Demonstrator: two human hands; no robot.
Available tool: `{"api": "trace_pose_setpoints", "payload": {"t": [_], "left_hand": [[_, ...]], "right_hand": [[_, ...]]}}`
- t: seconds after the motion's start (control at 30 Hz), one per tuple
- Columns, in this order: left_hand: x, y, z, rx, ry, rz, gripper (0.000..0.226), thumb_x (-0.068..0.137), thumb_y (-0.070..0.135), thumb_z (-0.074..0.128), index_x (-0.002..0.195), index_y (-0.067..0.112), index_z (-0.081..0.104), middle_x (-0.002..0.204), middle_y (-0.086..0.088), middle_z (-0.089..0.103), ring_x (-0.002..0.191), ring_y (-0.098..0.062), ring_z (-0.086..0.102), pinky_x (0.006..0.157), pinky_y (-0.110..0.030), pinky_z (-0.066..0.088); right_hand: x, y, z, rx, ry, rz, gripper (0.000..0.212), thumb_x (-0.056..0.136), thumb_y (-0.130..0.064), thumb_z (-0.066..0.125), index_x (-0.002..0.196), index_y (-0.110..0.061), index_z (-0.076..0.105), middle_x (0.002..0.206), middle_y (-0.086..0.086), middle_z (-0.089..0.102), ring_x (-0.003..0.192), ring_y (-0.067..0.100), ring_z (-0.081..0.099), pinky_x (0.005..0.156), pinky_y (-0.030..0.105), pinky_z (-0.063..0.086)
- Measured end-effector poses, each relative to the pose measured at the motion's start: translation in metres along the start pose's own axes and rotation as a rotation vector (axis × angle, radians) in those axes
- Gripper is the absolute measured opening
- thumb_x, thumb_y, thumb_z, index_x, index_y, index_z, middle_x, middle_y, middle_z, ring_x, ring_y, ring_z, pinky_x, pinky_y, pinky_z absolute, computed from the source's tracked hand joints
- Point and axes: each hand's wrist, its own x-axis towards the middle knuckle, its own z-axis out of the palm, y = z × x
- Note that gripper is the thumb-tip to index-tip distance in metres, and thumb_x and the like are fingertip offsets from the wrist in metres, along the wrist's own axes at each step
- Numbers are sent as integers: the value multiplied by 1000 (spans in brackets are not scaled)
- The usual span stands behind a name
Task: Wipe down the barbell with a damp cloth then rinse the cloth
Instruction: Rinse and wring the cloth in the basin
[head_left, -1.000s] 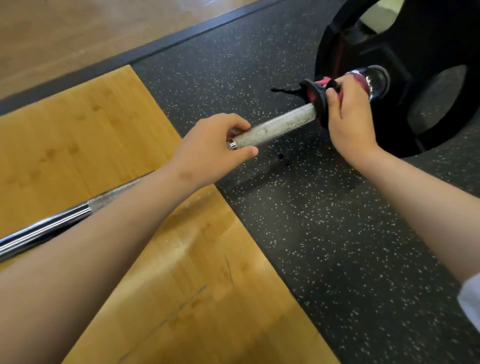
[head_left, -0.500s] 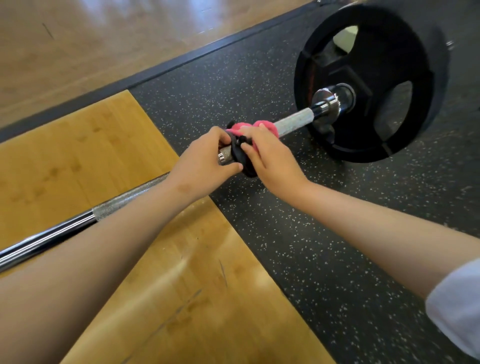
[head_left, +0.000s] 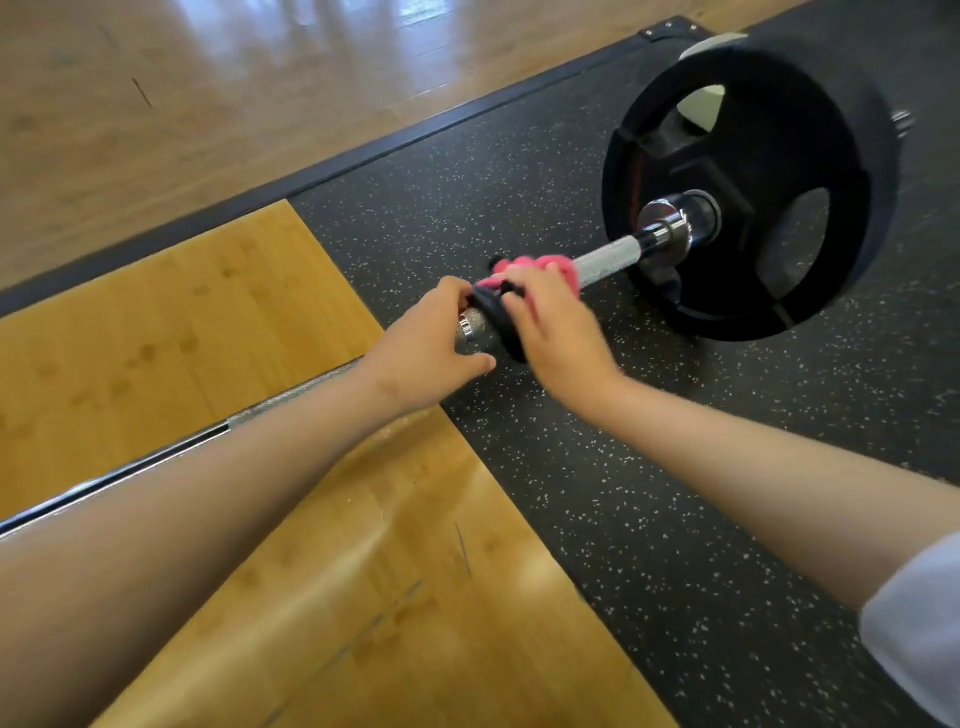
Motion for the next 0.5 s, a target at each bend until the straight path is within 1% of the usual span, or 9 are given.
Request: {"api": "trace_pose_setpoints", "payload": {"t": [0.07,0.1,0.13,0.23,0.3,0.33,0.4,0.47,0.5], "left_hand": [[8,4,-8,-12,-90,-40,65,81,19,71,134,11,34,115,-3,57,97,-16,55,70,-18,43],[12,6,-13,-12,-135,-66,65,81,18,70,133,12,33,112,-3,58,93,-15,55,65,-16,43],[16,6,-17,-27,-169,-94,65,80,19,71,132,13,33,110,-3,58,93,-16,56,67,-16,45],[25,6,-27,-108,-200,-137,63,76,23,77,124,16,36,107,-2,59,99,-18,58,84,-30,50],[30,9,-30,-129,-196,-136,60,76,22,78,121,18,38,108,-3,59,101,-20,59,89,-38,51],[32,12,-32,-123,-190,-130,58,77,22,77,120,18,39,108,-3,59,100,-20,59,90,-39,51],[40,18,-36,-82,-158,-99,53,78,23,76,119,19,43,107,-2,60,98,-19,59,89,-39,52],[47,25,-43,-45,-108,-58,48,80,24,74,119,20,46,107,-1,61,99,-18,59,89,-37,51],[51,28,-47,-51,-79,-34,45,80,23,74,117,20,48,107,1,61,99,-18,59,89,-38,51]], "right_hand": [[-12,-21,13,104,-91,-8,27,100,-20,44,123,-15,58,117,2,57,109,22,53,84,39,46],[-14,-28,14,152,-124,8,25,101,-20,44,121,-15,58,111,0,58,103,21,55,81,37,46],[-12,-34,11,193,-156,40,23,101,-21,43,116,-13,58,103,0,57,95,20,56,77,36,45],[-1,-41,-12,331,-211,136,23,102,-21,41,102,-6,59,92,7,58,78,14,53,69,32,43],[4,-41,-25,439,-194,209,25,103,-21,40,101,-5,60,83,0,57,69,5,51,63,25,44],[7,-40,-28,474,-166,243,26,103,-21,40,103,-5,61,82,-3,57,68,3,51,61,22,45],[14,-40,-31,519,-73,287,26,103,-21,41,98,-10,64,84,-4,58,74,2,52,67,20,44],[22,-40,-36,600,44,331,25,102,-21,42,93,-15,65,90,1,63,80,5,55,71,19,45],[26,-41,-40,636,87,342,25,102,-21,43,95,-14,66,95,6,66,83,7,58,71,17,46]]}}
